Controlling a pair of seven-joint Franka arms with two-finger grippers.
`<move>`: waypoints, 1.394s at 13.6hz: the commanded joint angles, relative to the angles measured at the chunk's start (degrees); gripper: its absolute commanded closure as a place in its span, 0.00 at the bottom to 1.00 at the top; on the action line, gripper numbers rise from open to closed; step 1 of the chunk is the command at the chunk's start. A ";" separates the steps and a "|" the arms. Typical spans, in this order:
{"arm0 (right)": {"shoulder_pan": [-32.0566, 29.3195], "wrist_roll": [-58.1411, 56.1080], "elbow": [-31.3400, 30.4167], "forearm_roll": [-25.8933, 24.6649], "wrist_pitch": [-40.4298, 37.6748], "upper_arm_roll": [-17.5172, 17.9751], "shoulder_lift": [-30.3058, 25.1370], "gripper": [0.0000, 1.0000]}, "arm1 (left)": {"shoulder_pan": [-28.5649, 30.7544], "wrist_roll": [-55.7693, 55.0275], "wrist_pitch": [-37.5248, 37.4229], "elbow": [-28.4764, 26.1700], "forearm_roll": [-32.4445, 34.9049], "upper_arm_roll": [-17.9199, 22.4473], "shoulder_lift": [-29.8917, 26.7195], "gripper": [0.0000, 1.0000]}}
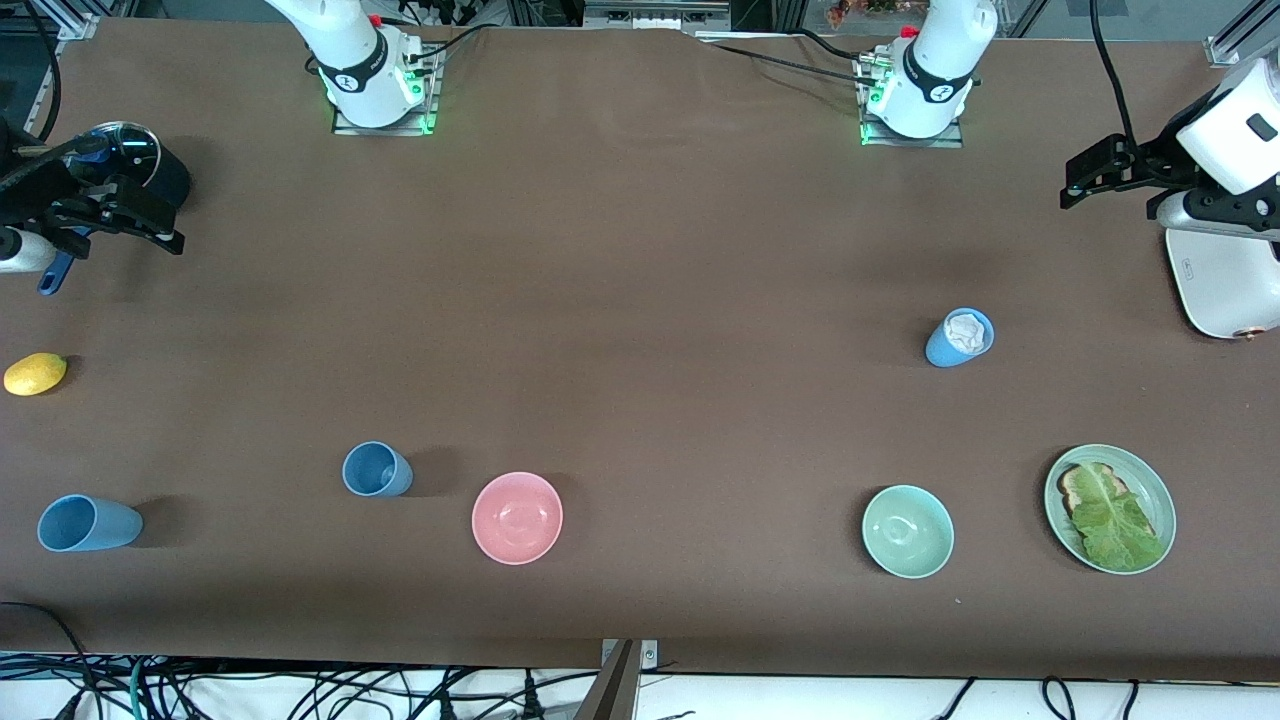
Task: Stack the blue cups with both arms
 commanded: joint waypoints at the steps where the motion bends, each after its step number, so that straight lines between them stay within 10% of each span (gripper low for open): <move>1: -0.14 -1.06 0.92 0.17 -1.32 -0.18 -0.48 0.00 | -0.36 0.34 -0.16 1.32 1.21 -0.12 0.40 0.00; 19: -0.14 -2.12 0.83 0.17 -1.32 -0.18 -0.48 0.00 | -0.45 0.34 -0.16 1.32 1.21 -0.12 0.40 0.00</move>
